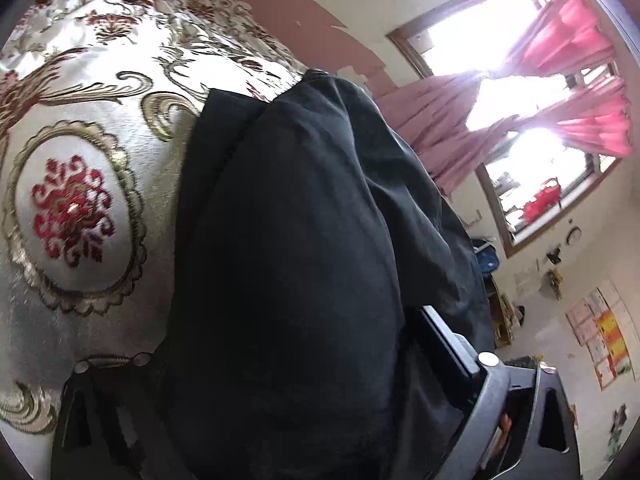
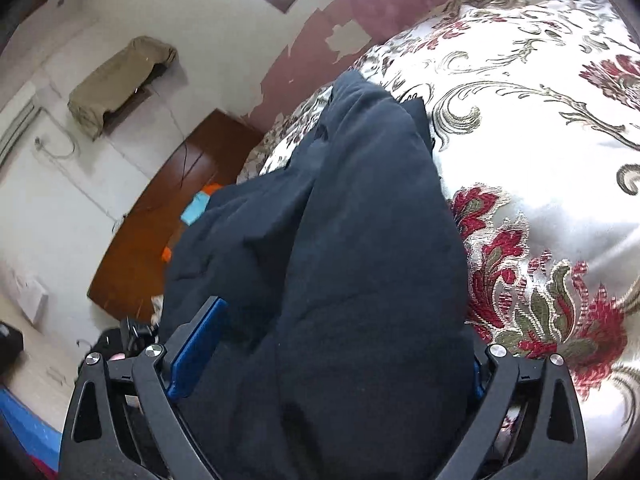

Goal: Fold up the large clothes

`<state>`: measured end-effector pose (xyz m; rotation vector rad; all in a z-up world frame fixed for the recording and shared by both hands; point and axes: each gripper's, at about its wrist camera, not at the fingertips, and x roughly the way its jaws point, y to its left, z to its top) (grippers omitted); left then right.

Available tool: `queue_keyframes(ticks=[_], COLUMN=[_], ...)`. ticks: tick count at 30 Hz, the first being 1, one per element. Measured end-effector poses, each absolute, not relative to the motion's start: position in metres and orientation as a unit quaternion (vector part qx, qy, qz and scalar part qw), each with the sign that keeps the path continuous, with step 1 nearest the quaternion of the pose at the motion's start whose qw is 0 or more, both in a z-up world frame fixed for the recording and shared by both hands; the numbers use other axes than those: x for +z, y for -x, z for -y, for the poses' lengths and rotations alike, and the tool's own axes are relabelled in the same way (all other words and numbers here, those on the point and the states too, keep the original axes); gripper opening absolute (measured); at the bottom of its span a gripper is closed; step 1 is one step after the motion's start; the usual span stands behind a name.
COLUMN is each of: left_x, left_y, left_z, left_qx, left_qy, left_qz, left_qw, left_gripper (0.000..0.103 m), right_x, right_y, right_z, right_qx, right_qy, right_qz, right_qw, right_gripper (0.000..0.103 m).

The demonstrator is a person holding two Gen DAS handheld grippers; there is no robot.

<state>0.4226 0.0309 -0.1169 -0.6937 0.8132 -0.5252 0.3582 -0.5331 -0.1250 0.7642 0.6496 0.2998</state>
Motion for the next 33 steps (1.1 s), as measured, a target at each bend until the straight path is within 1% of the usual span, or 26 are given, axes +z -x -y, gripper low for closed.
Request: queue_keyframes(ticks=[1, 3, 4, 5, 7, 9, 10, 11, 12, 13, 15, 19, 22, 23, 27, 33], left_x=[-0.117, -0.116, -0.115, -0.114, -0.109, -0.104, -0.101, -0.099, -0.093, -0.087, -0.077, -0.049, -0.036, -0.031, -0.007, 0.026], left_y=[-0.421, -0.415, -0.413, -0.410, -0.402, -0.395, -0.390, -0.386, -0.380, -0.374, -0.362, -0.343, -0.336, -0.333, -0.325, -0.304], left_z=[-0.031, -0.030, -0.029, -0.026, -0.020, -0.019, -0.018, -0.018, -0.015, -0.011, -0.005, 0.015, 0.019, 0.020, 0.025, 0.044], left_qx=[-0.243, -0.217, -0.207, -0.197, -0.182, -0.172, -0.165, -0.161, -0.156, -0.148, -0.139, -0.128, -0.123, -0.122, -0.122, -0.130], left_qy=[0.329, 0.329, 0.325, 0.318, 0.303, 0.302, 0.303, 0.302, 0.296, 0.284, 0.260, 0.222, 0.220, 0.217, 0.207, 0.183], left_qz=[-0.381, -0.373, -0.370, -0.365, -0.353, -0.340, -0.332, -0.326, -0.317, -0.309, -0.293, -0.267, -0.264, -0.266, -0.274, -0.257], left_qw=[0.829, 0.840, 0.845, 0.853, 0.867, 0.874, 0.878, 0.881, 0.888, 0.895, 0.909, 0.929, 0.931, 0.931, 0.931, 0.940], left_gripper=[0.088, 0.082, 0.079, 0.077, 0.071, 0.060, 0.053, 0.050, 0.044, 0.038, 0.031, 0.024, 0.022, 0.022, 0.022, 0.022], right_x=[-0.124, -0.129, -0.129, -0.131, -0.131, -0.130, -0.127, -0.124, -0.120, -0.115, -0.105, -0.087, -0.077, -0.082, -0.064, -0.040], right_y=[-0.358, -0.363, -0.361, -0.360, -0.357, -0.353, -0.351, -0.351, -0.350, -0.348, -0.348, -0.329, -0.318, -0.303, -0.281, -0.249], right_z=[0.530, 0.521, 0.521, 0.519, 0.518, 0.515, 0.512, 0.509, 0.505, 0.499, 0.493, 0.499, 0.501, 0.508, 0.511, 0.521], right_qx=[0.136, 0.105, 0.083, 0.071, 0.066, 0.067, 0.065, 0.061, 0.057, 0.052, 0.049, 0.059, 0.070, 0.073, 0.089, 0.085], right_qy=[-0.369, -0.370, -0.372, -0.376, -0.389, -0.389, -0.382, -0.374, -0.365, -0.352, -0.335, -0.326, -0.317, -0.316, -0.296, -0.276], right_qz=[-0.304, -0.306, -0.305, -0.304, -0.294, -0.286, -0.283, -0.280, -0.279, -0.274, -0.265, -0.244, -0.230, -0.225, -0.197, -0.150], right_qw=[0.867, 0.871, 0.873, 0.872, 0.870, 0.873, 0.878, 0.882, 0.887, 0.893, 0.903, 0.911, 0.918, 0.919, 0.930, 0.945], right_gripper=[0.093, 0.070, 0.064, 0.055, 0.048, 0.037, 0.035, 0.032, 0.029, 0.028, 0.024, 0.022, 0.021, 0.020, 0.019, 0.018])
